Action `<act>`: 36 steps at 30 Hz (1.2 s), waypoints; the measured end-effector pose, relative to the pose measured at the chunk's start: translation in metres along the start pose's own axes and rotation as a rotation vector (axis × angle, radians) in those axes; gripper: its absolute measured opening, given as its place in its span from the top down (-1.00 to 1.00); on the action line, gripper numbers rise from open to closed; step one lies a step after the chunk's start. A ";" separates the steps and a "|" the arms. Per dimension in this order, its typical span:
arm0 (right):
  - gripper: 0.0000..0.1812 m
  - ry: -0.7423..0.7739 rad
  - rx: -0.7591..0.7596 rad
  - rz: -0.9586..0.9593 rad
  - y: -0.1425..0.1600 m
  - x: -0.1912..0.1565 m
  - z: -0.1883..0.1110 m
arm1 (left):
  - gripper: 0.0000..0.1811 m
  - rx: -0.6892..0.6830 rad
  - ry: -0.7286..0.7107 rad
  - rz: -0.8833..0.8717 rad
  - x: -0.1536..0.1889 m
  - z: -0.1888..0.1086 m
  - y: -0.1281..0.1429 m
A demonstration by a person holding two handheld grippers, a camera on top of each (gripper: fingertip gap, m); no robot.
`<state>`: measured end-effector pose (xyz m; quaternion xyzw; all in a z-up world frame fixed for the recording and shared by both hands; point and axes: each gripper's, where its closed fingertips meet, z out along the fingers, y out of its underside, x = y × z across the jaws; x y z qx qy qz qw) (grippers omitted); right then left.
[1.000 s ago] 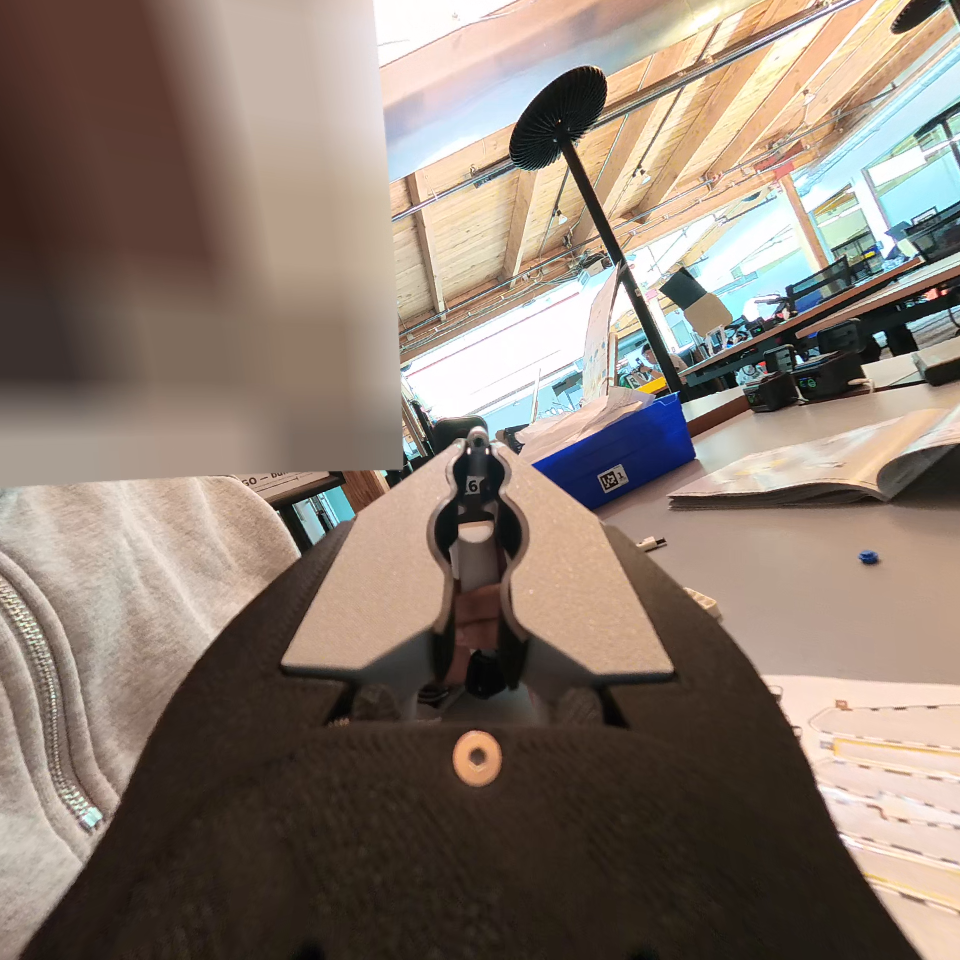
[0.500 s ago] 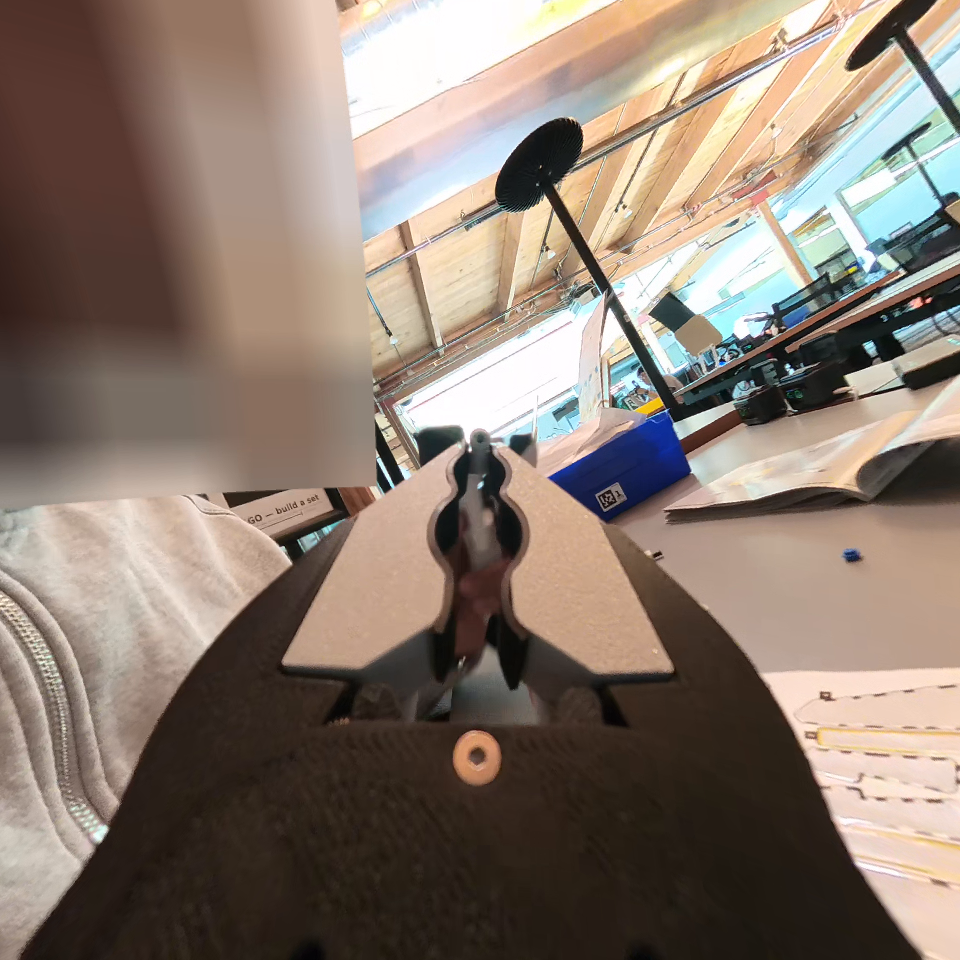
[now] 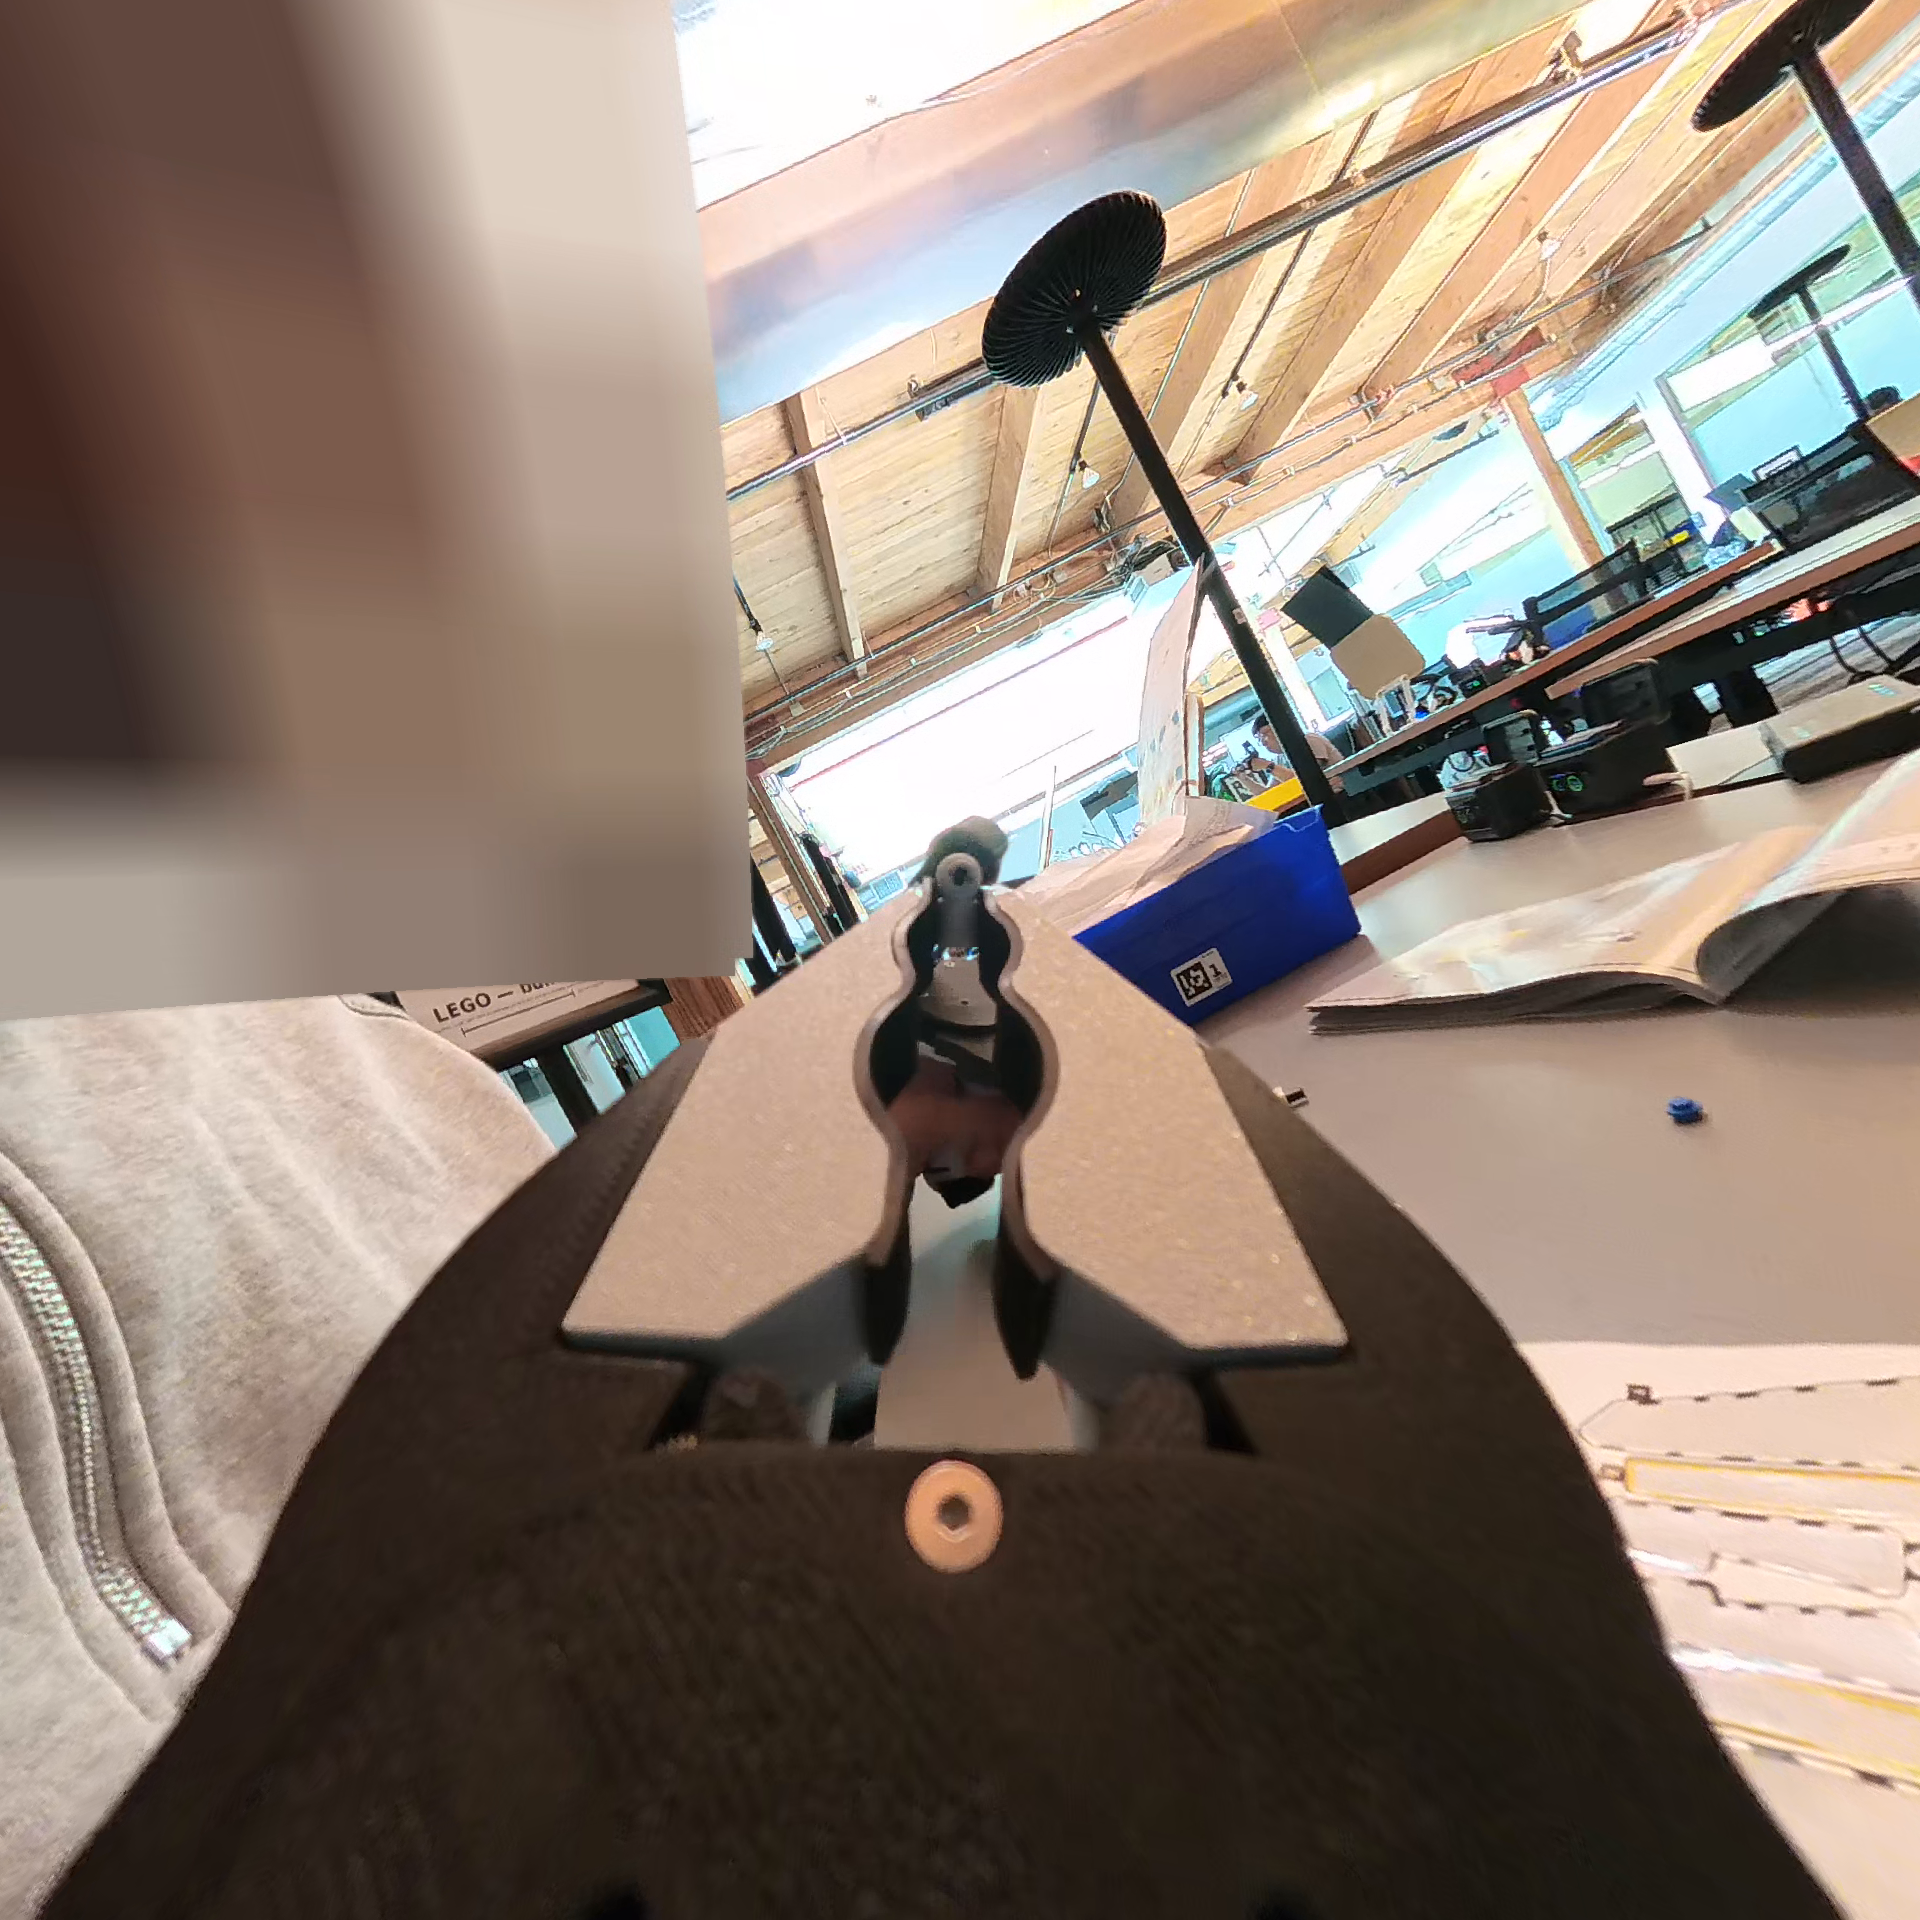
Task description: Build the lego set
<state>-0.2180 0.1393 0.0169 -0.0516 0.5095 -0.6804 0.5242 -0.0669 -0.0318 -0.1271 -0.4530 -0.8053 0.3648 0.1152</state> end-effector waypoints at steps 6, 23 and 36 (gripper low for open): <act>0.95 -0.018 -0.113 -0.189 0.020 -0.020 0.010 | 0.71 0.000 0.037 -0.041 0.002 0.004 0.002; 0.95 -0.030 -0.153 -0.266 0.029 -0.027 0.014 | 0.77 0.012 0.047 -0.025 0.002 0.005 0.001; 0.95 -0.031 -0.145 -0.254 0.028 -0.026 0.013 | 0.77 0.188 0.104 -0.036 0.014 -0.014 -0.032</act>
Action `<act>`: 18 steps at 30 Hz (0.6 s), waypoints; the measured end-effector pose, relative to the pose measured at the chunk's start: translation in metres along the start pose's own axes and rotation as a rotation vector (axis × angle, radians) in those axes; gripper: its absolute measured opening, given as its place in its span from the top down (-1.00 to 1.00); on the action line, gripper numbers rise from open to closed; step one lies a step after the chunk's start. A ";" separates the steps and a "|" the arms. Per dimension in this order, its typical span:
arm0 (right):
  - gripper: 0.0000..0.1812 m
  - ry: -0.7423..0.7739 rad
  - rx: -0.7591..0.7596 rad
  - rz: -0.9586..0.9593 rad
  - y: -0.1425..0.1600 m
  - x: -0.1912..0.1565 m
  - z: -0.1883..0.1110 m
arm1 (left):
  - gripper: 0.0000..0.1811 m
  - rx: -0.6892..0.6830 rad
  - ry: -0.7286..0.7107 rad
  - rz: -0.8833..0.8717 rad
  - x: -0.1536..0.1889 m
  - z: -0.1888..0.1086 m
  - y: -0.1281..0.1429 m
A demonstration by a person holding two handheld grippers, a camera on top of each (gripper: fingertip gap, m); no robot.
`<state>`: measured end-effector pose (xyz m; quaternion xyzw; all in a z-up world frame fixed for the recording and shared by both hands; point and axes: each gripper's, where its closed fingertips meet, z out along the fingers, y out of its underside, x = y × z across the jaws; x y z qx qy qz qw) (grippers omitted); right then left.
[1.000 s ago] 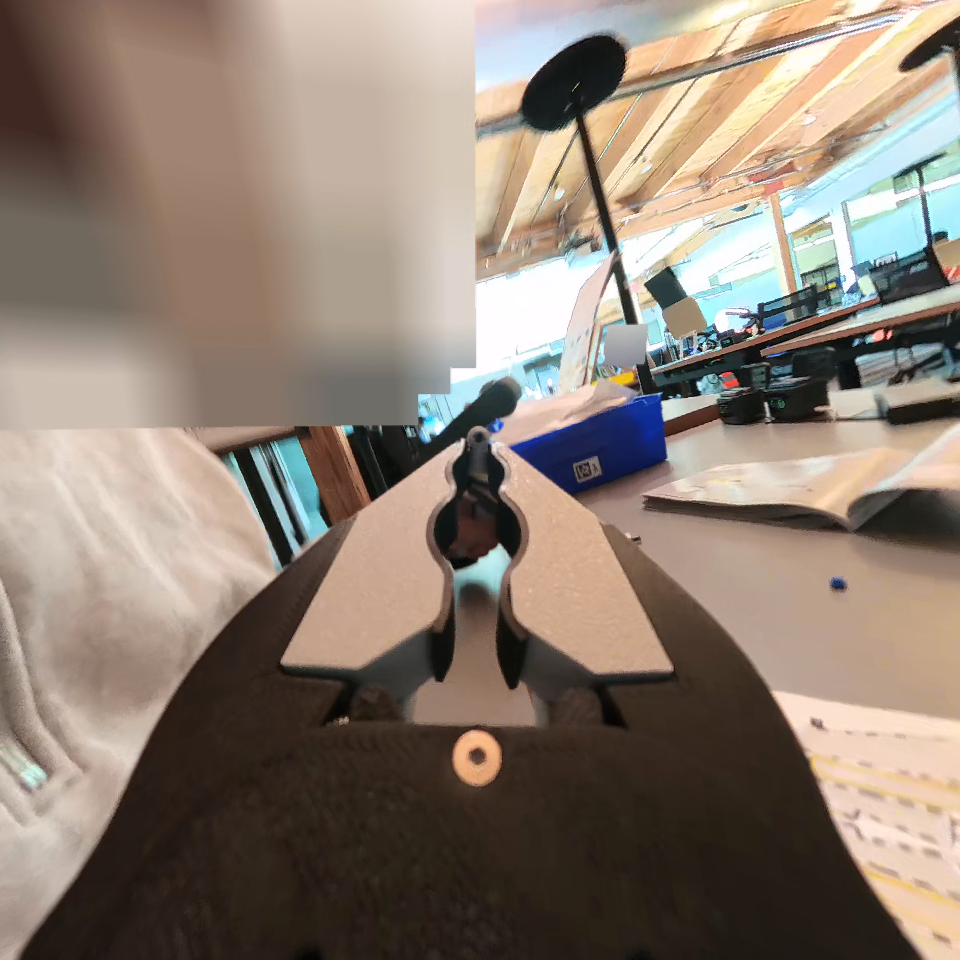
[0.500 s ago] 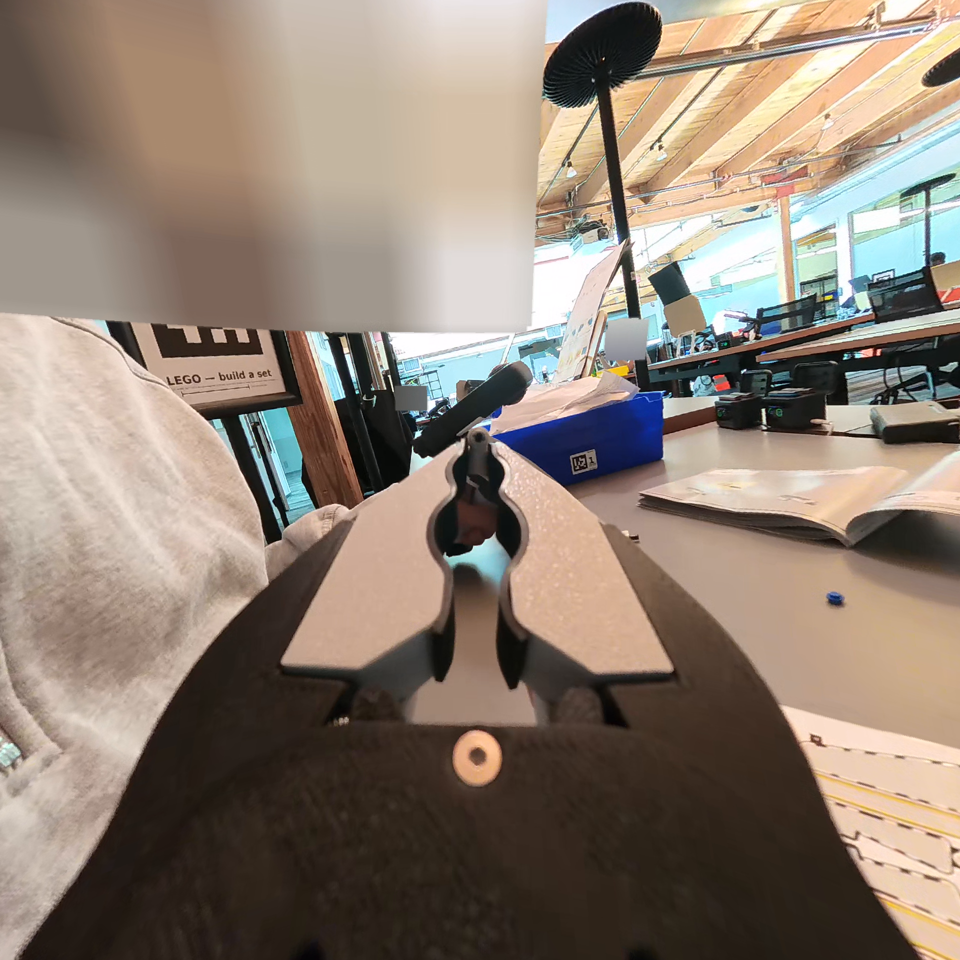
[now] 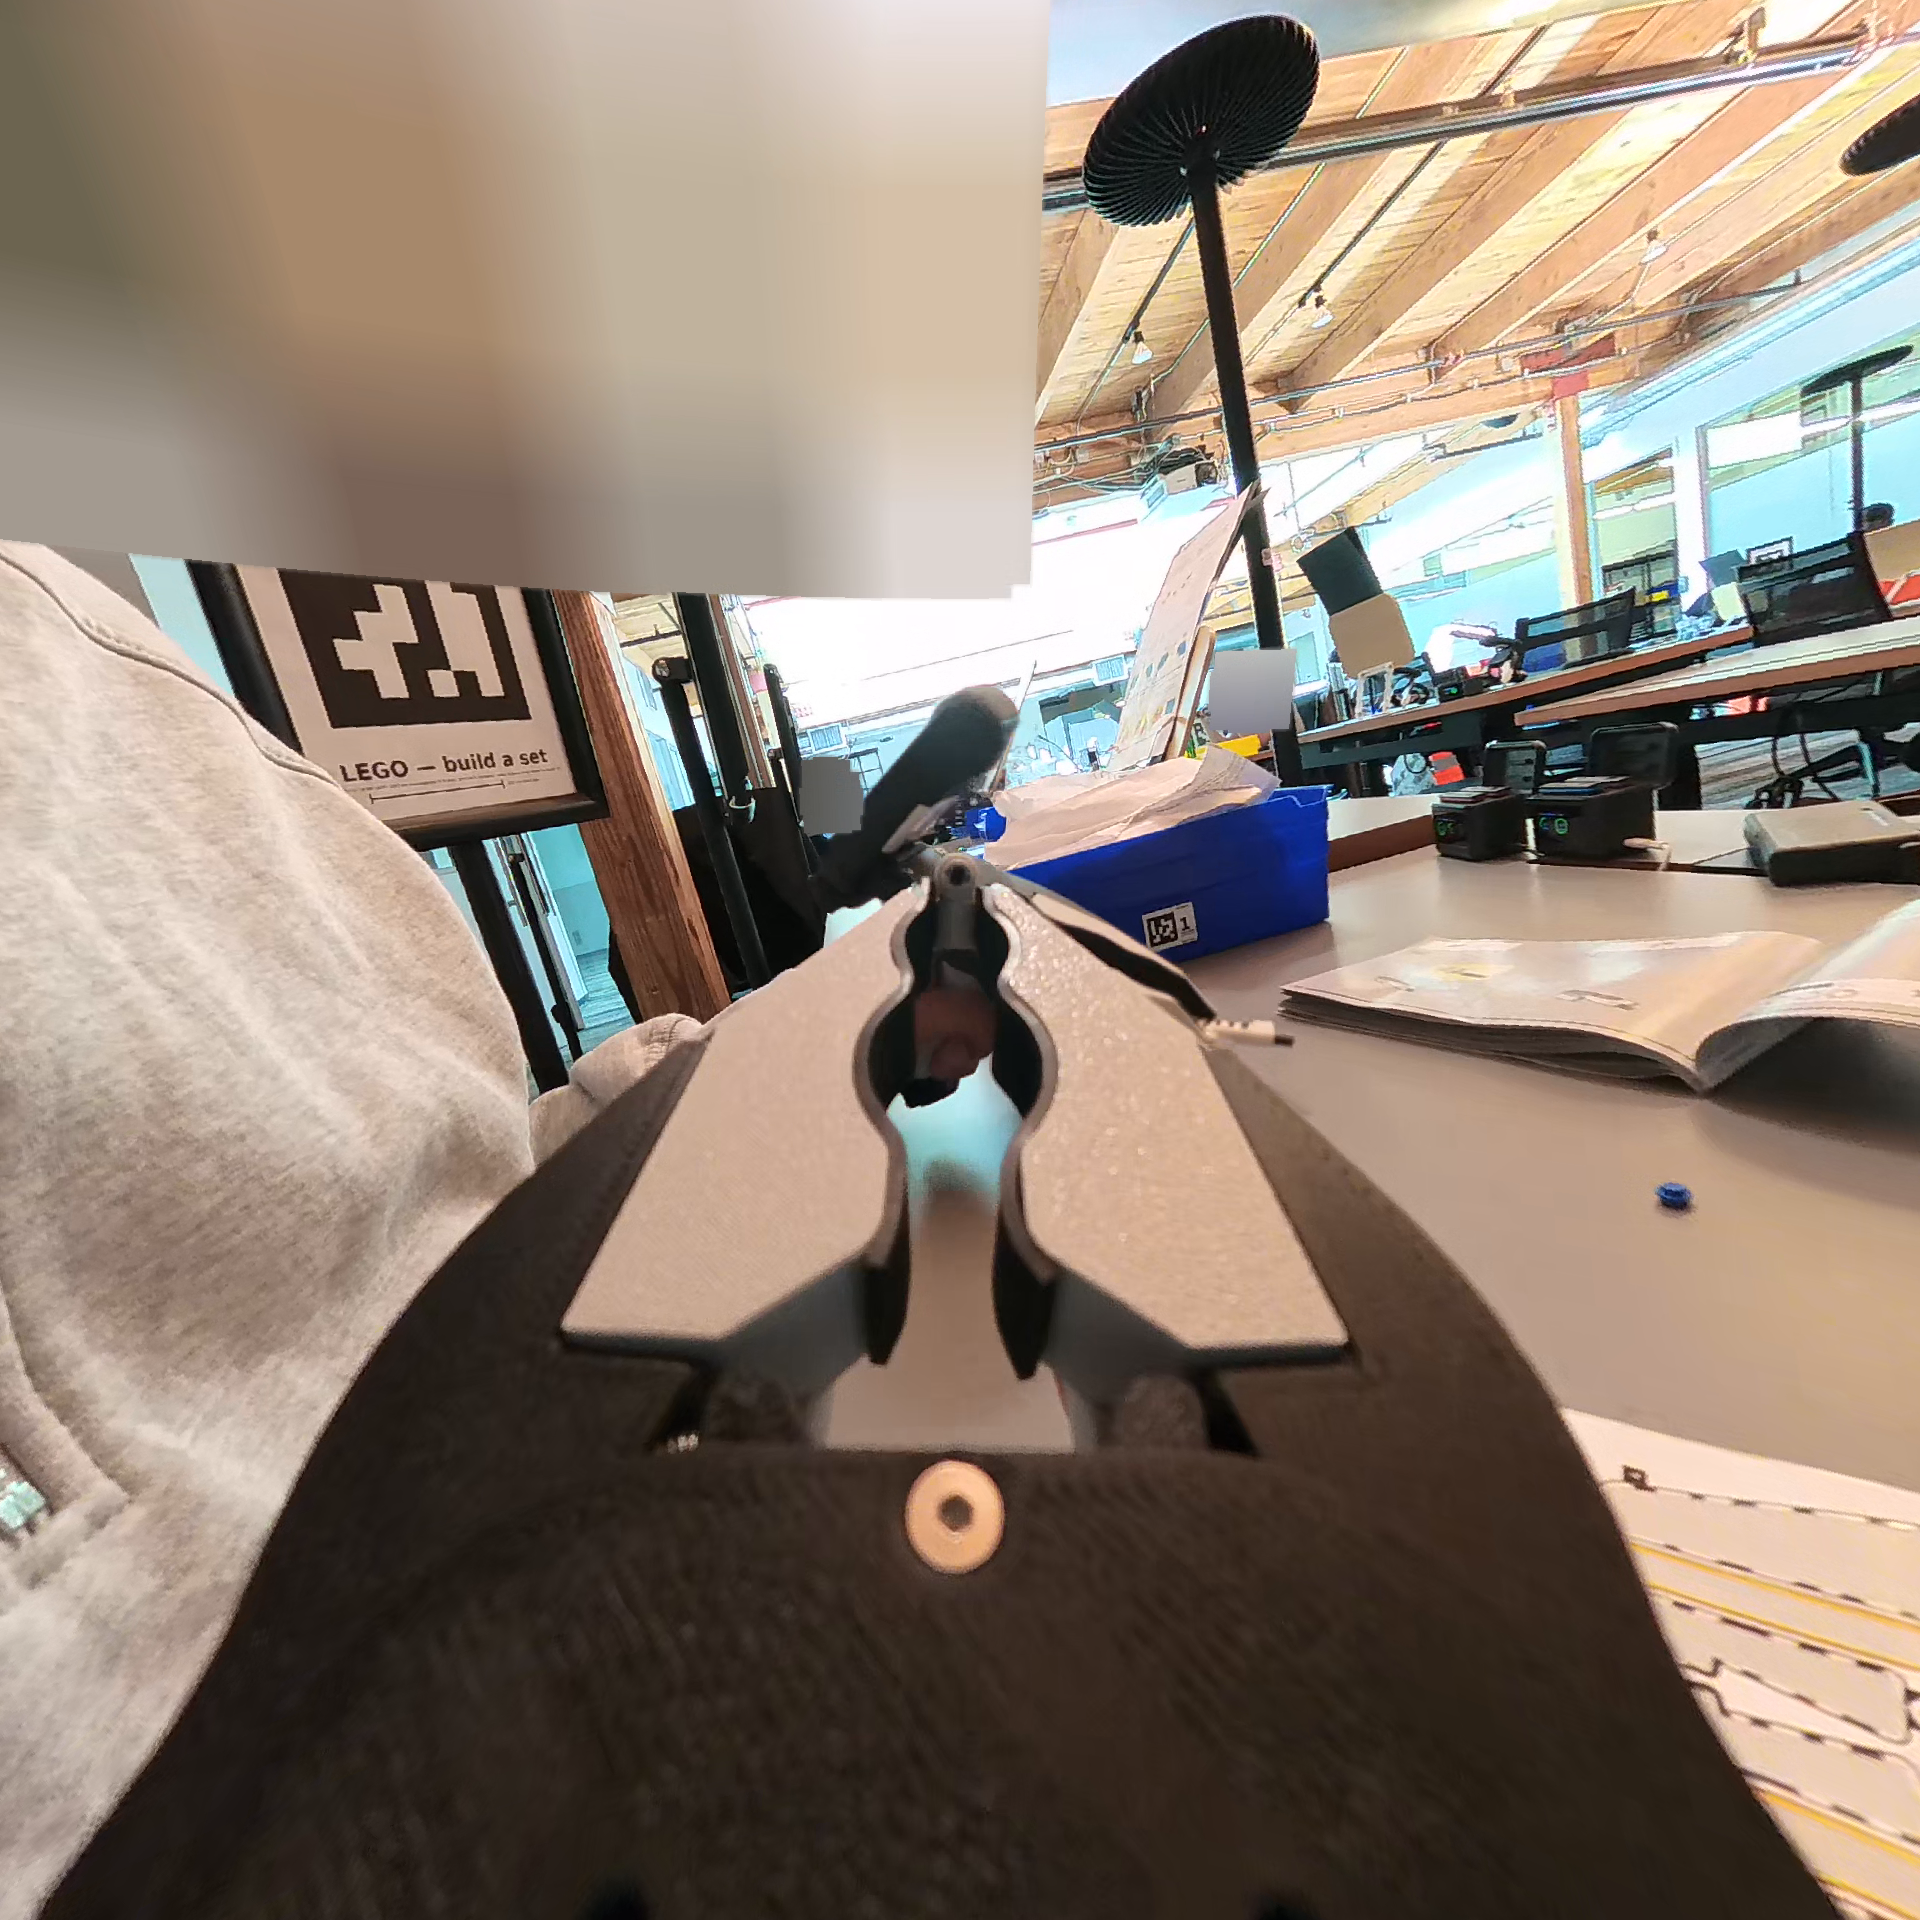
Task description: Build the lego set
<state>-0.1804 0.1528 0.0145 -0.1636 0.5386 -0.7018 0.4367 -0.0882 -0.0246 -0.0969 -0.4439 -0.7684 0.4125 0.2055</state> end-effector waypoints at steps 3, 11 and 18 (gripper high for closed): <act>0.94 0.001 0.000 -0.002 0.000 0.000 0.000 | 0.77 0.062 0.063 -0.014 0.013 -0.003 -0.012; 0.95 0.005 0.010 0.003 -0.002 0.001 -0.002 | 0.77 0.156 0.240 -0.067 0.054 -0.002 -0.031; 0.95 0.115 0.109 0.299 -0.010 0.045 -0.019 | 0.77 0.208 0.403 -0.117 0.093 -0.003 -0.042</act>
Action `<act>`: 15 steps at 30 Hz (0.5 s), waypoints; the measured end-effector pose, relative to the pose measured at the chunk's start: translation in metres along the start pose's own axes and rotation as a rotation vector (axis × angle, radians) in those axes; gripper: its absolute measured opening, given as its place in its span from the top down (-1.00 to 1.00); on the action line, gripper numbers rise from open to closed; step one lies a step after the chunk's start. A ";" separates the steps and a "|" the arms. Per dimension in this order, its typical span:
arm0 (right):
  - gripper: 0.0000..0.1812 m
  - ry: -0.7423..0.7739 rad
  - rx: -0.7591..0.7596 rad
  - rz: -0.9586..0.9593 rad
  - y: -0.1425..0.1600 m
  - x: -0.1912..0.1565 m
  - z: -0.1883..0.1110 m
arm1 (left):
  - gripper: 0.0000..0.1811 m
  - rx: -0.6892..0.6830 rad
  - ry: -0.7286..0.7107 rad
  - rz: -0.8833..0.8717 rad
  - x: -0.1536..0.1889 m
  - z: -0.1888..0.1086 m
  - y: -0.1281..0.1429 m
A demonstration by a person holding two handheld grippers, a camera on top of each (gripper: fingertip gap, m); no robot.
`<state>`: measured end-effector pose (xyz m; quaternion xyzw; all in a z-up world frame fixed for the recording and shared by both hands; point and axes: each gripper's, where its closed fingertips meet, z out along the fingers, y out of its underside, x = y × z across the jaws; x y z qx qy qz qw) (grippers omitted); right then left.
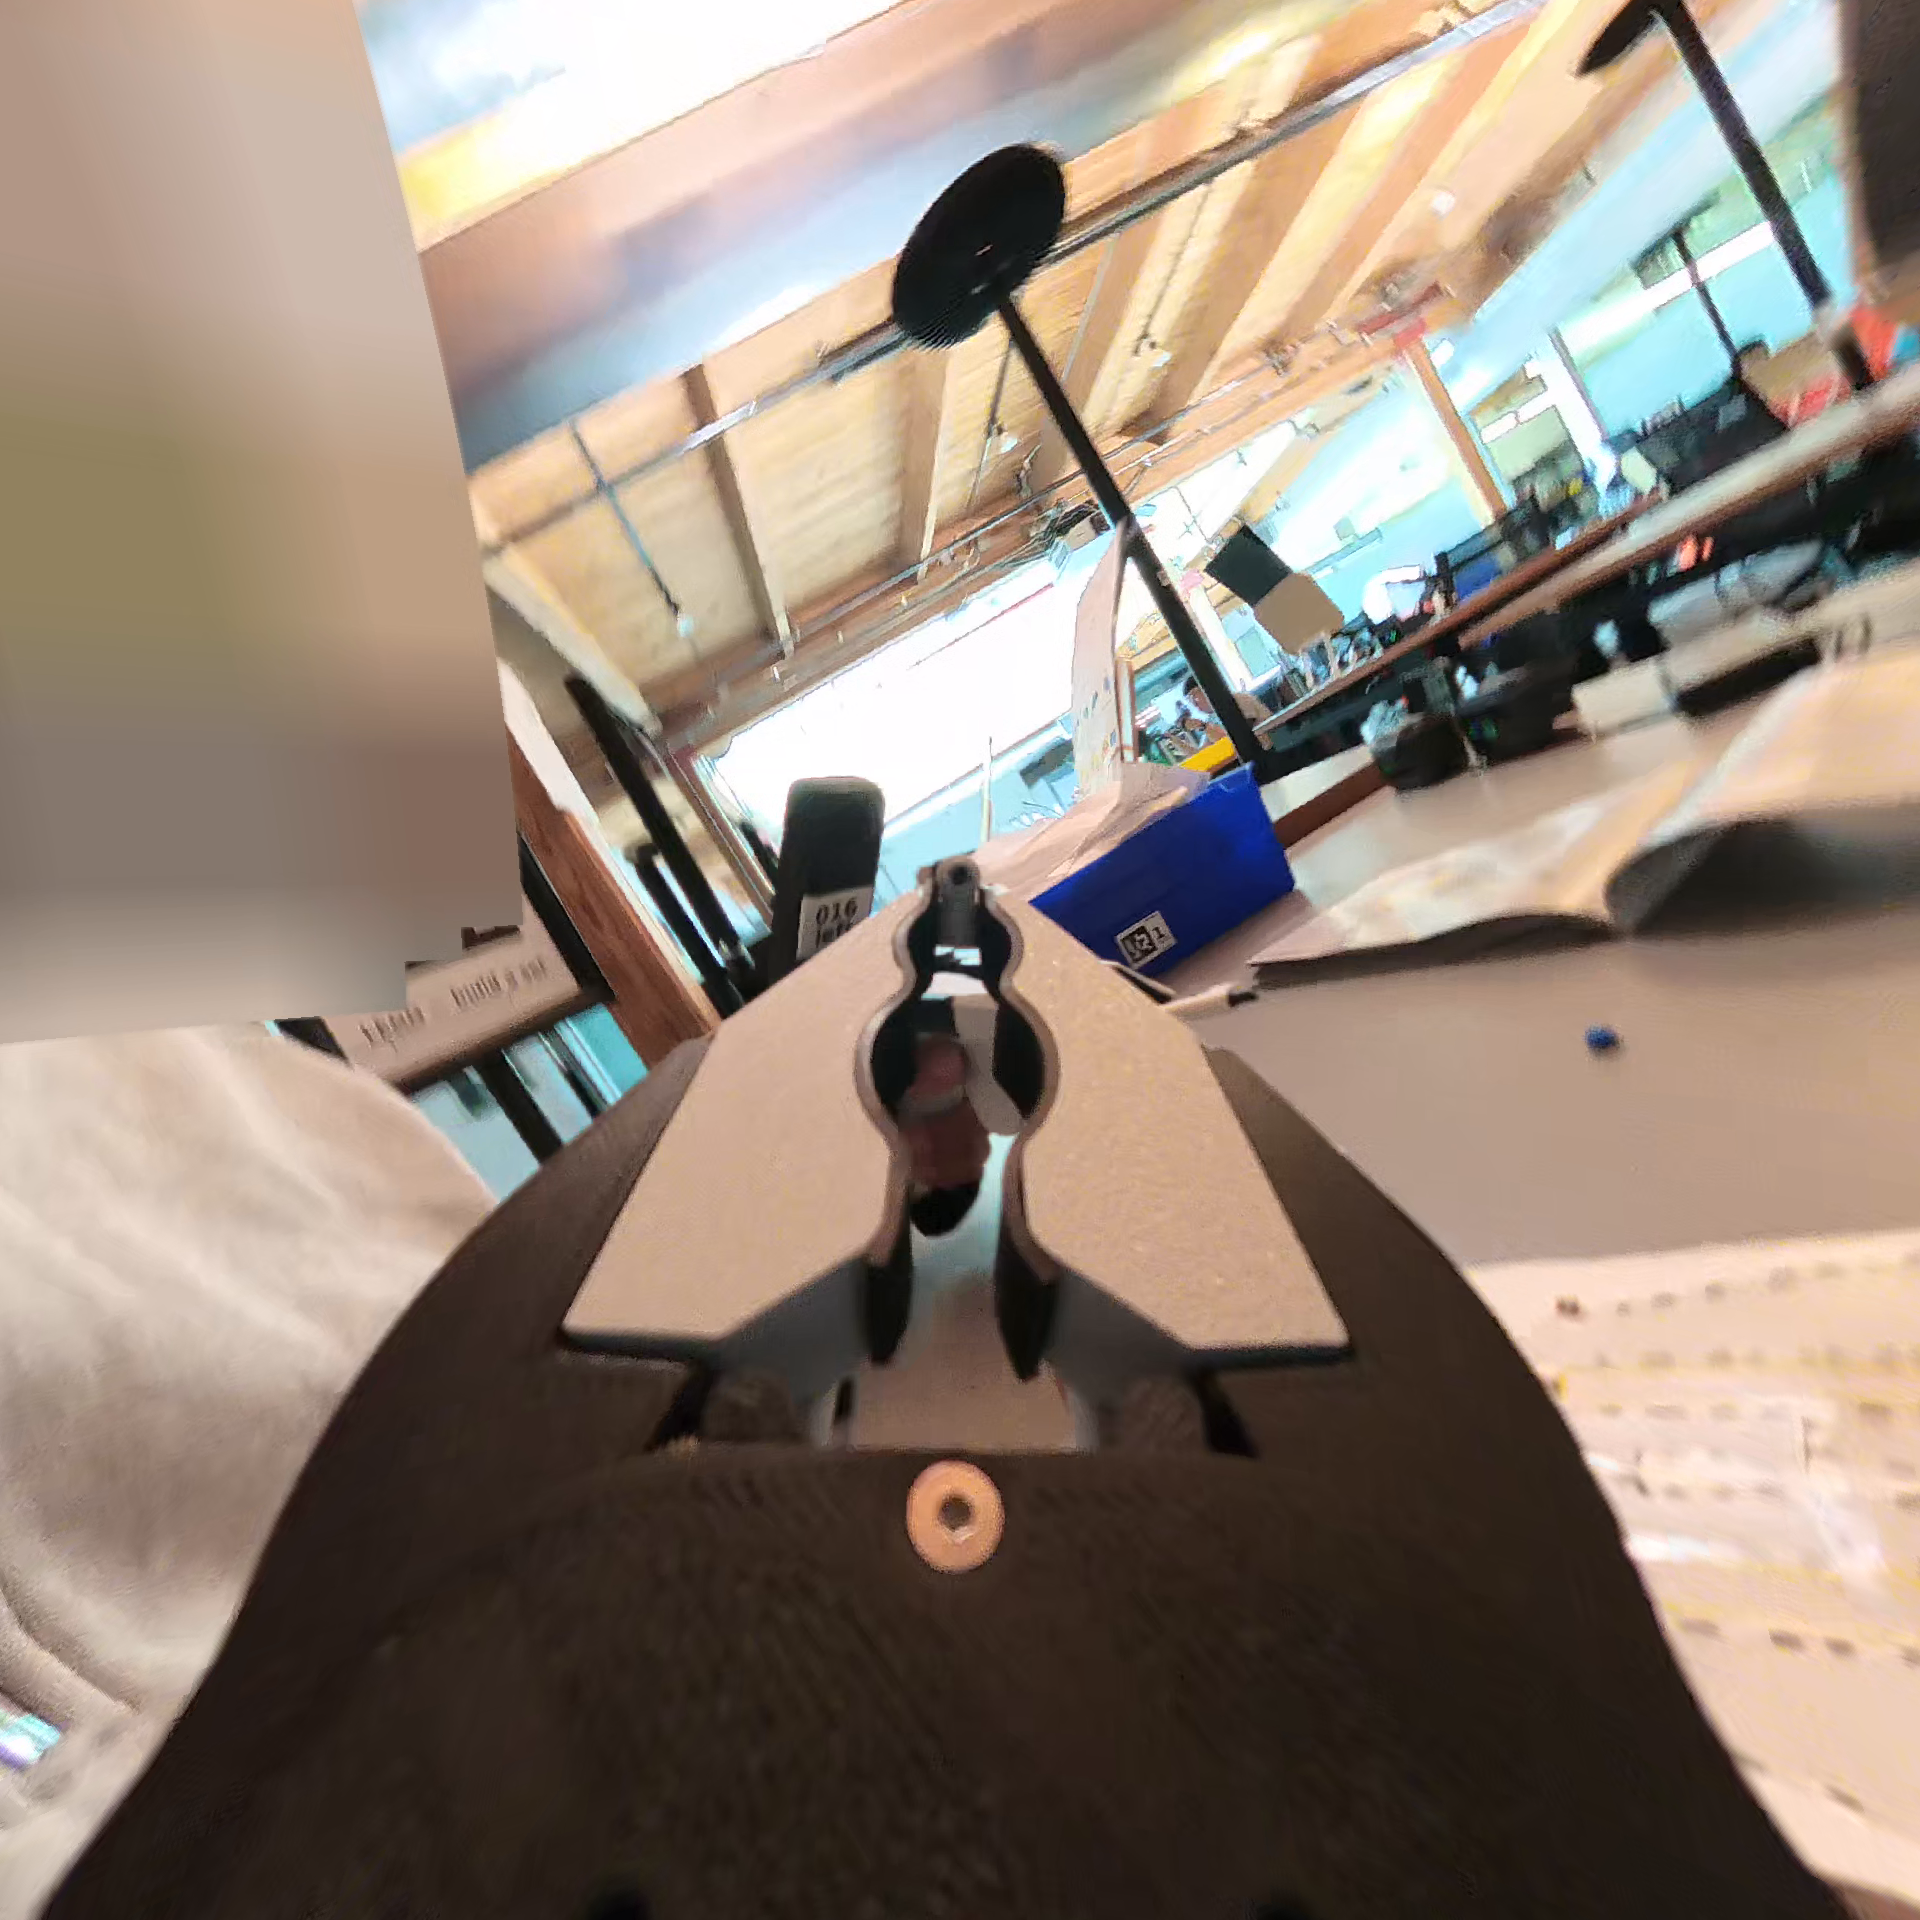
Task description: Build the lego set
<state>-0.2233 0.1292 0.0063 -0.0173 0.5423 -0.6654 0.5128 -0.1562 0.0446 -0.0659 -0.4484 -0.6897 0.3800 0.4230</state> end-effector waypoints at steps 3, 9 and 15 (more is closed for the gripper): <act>0.95 0.009 0.019 0.083 -0.003 0.008 -0.002 | 0.77 0.008 0.033 -0.001 0.008 0.004 0.000; 0.94 0.005 0.029 0.144 -0.004 0.012 -0.003 | 0.77 0.032 0.098 -0.027 0.021 0.009 -0.001; 0.95 0.004 0.034 0.153 -0.005 0.013 -0.004 | 0.77 0.058 0.131 -0.024 0.028 0.009 -0.005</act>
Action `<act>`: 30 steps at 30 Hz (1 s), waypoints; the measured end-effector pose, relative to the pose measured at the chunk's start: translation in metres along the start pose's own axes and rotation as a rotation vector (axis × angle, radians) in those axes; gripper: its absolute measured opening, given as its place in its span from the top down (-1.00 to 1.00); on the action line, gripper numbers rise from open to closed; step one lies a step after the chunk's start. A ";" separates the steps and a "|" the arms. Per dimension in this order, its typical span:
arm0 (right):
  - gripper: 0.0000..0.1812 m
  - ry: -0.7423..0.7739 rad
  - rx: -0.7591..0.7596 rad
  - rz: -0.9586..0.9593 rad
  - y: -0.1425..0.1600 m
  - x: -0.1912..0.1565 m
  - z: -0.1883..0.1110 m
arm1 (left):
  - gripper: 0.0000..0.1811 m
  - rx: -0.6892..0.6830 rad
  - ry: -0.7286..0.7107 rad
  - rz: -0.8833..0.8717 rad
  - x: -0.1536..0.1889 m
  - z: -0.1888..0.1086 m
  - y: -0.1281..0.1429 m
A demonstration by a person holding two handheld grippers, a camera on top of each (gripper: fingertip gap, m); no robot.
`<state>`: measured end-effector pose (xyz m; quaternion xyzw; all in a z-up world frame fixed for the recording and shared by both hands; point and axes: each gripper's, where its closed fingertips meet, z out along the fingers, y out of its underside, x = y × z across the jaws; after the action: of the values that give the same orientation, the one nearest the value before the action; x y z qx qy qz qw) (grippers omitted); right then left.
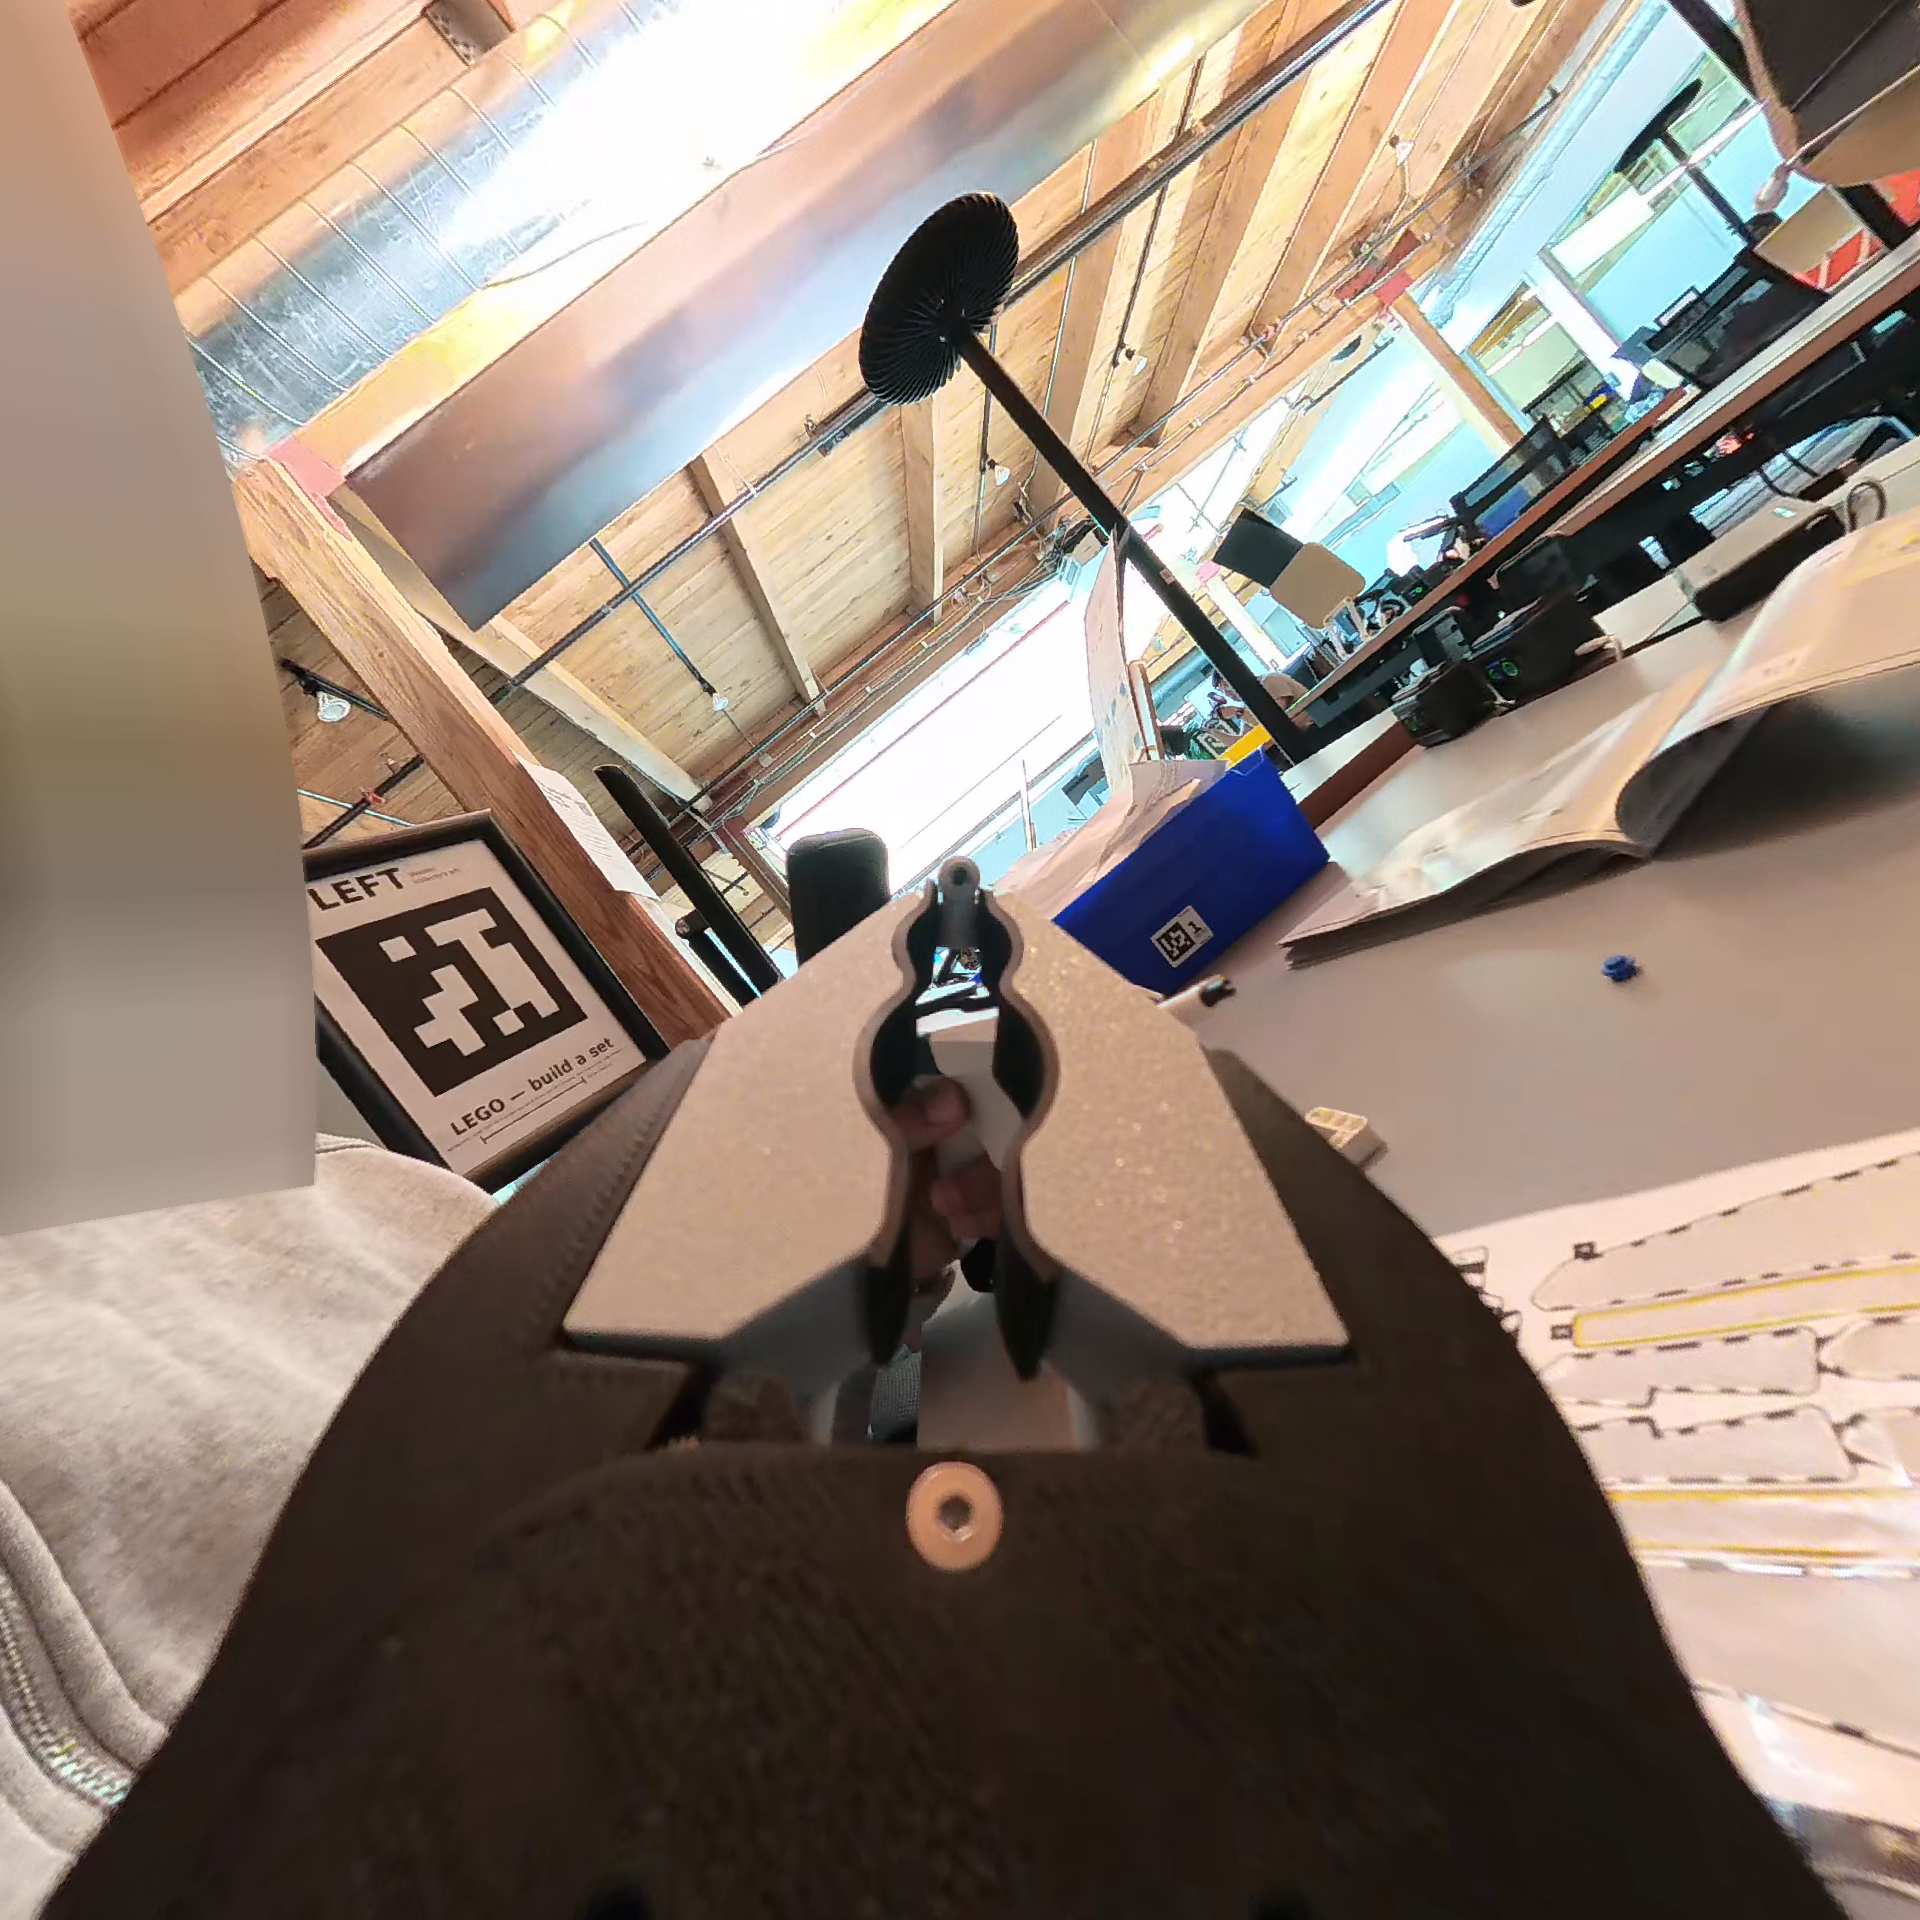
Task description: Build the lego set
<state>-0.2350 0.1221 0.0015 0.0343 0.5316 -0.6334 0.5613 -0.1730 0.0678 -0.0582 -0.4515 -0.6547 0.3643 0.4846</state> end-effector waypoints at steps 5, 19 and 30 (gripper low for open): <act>0.95 -0.002 0.004 0.003 0.000 0.000 0.000 | 0.78 0.015 0.023 -0.009 0.002 0.000 -0.001; 0.94 -0.015 0.021 0.005 -0.003 -0.002 -0.002 | 0.78 -0.046 0.055 0.000 0.010 0.008 0.011; 0.94 -0.027 0.022 0.001 -0.003 -0.004 -0.002 | 0.95 -0.203 0.057 0.041 0.020 0.020 0.034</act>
<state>-0.2367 0.1252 0.0050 0.0323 0.5169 -0.6394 0.5682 -0.1867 0.0965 -0.0886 -0.5219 -0.6646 0.2930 0.4474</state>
